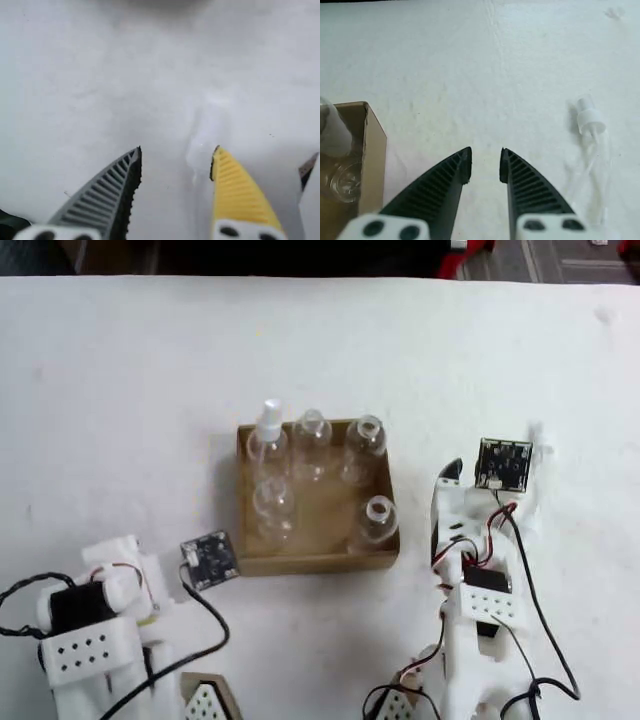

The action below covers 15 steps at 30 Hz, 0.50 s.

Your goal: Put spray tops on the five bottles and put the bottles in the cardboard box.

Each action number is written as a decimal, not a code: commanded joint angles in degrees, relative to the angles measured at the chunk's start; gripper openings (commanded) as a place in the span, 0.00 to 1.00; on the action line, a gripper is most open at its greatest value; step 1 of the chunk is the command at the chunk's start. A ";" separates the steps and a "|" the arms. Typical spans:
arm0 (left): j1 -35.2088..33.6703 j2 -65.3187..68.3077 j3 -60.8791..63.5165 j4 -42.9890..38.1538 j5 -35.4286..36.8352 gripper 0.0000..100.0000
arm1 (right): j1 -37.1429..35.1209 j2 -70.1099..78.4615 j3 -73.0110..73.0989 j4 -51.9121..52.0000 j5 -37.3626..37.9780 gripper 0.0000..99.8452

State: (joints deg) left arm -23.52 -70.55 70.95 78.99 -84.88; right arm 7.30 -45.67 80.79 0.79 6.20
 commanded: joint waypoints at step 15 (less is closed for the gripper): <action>1.80 10.07 5.54 -15.47 -0.79 0.21 | 0.13 0.04 -0.88 -1.27 0.70 0.08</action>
State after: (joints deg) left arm -22.11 -67.38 77.36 67.82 -85.05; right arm 7.30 -45.67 80.79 0.79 6.20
